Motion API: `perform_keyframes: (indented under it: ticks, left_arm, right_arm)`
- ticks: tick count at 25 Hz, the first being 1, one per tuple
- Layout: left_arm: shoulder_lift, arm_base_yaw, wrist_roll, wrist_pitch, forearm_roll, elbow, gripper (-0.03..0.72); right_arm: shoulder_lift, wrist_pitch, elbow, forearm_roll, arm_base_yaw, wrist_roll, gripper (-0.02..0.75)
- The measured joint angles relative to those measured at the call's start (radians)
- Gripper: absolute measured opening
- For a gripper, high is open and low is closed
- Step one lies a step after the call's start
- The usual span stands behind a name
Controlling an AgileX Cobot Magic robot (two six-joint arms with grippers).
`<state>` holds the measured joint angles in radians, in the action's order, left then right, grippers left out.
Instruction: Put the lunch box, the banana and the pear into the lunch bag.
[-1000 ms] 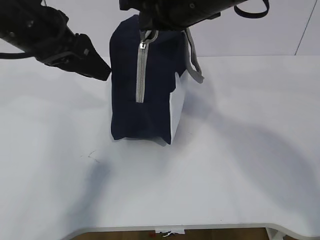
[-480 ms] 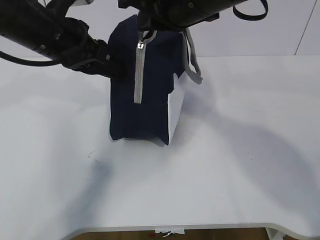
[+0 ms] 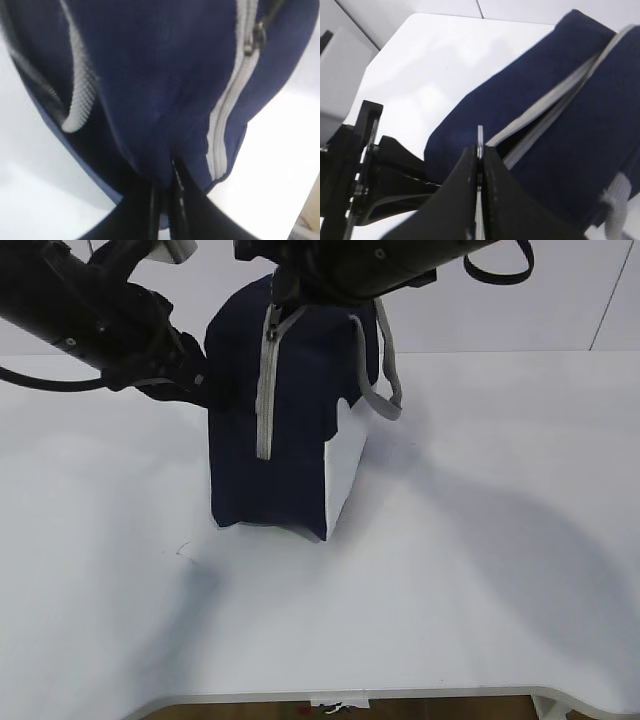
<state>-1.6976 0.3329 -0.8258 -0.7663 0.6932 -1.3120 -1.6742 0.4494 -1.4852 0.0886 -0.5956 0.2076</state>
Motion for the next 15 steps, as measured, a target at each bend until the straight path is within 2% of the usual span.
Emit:
perform_keyframes:
  ticks: [5, 15]
  left_arm:
    - [0.036, 0.0, 0.0, -0.042, -0.048, 0.0, -0.004]
    - [0.053, 0.0, -0.002, -0.109, -0.091, 0.0, -0.005]
  right_arm:
    - [0.0, -0.009, -0.002, -0.002, 0.006, 0.0, -0.01]
    - [0.0, -0.025, -0.004, 0.006, 0.076, 0.002, -0.01]
